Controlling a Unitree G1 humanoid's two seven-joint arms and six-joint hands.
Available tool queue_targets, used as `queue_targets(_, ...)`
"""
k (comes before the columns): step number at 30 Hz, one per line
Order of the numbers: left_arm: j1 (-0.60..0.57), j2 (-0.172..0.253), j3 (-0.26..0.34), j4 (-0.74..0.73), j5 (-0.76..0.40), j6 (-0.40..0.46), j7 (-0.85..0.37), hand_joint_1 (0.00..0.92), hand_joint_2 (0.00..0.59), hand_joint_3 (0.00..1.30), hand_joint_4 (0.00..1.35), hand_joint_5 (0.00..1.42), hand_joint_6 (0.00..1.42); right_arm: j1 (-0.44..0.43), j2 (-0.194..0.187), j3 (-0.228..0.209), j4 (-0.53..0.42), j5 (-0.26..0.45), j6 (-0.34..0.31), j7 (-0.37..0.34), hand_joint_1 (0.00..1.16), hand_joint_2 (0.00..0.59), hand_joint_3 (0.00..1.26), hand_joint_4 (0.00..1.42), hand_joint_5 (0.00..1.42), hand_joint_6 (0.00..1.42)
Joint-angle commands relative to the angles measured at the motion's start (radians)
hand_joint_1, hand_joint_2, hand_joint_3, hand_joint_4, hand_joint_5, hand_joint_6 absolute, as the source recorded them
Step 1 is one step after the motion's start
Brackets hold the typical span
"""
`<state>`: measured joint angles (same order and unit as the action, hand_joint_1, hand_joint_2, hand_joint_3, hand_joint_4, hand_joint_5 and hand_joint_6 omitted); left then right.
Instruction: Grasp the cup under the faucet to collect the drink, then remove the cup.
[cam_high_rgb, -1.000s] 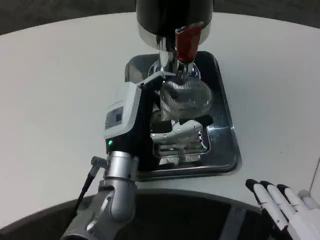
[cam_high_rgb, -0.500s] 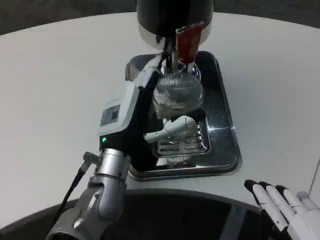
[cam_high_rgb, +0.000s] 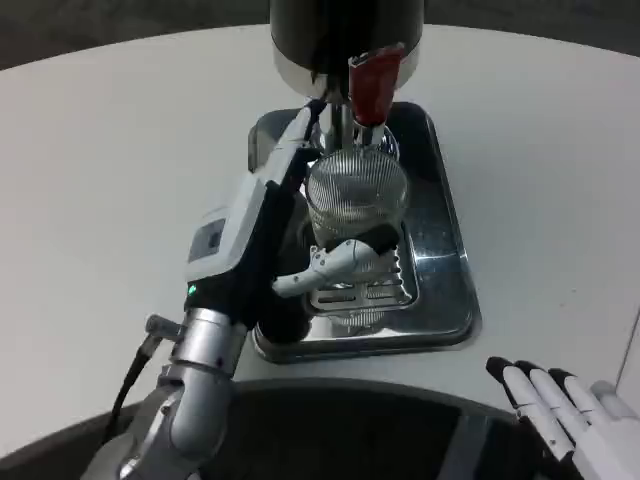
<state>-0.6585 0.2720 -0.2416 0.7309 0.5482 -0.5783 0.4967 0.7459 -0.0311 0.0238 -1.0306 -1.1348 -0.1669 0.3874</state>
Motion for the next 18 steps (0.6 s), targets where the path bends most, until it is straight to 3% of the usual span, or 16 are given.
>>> queue_targets(1,0.095,0.034,0.045,-0.113,-0.052,-0.016,-0.043,0.095,0.000,0.09,0.05,0.26,0.30,0.008,0.001,0.010,-0.008,-0.009,-0.008,-0.014,0.72,0.310,0.00,0.00,0.00,0.00)
queue_targets(7,0.256,0.086,0.142,-0.352,-0.134,-0.002,-0.126,0.087,0.000,0.11,0.07,0.27,0.30,-0.003,-0.003,0.018,-0.004,-0.016,-0.007,-0.011,0.72,0.311,0.00,0.00,0.00,0.00)
queue_targets(10,0.325,0.125,0.208,-0.464,-0.208,0.001,-0.201,0.065,0.000,0.11,0.07,0.24,0.22,-0.016,-0.008,0.021,-0.001,-0.019,-0.004,-0.004,0.72,0.311,0.00,0.00,0.00,0.00)
queue_targets(18,0.323,0.281,0.297,-0.594,-0.559,0.043,-0.619,0.000,0.000,0.00,0.00,0.03,0.02,-0.057,-0.015,0.033,0.006,-0.029,0.005,0.021,0.72,0.309,0.00,0.00,0.00,0.00)
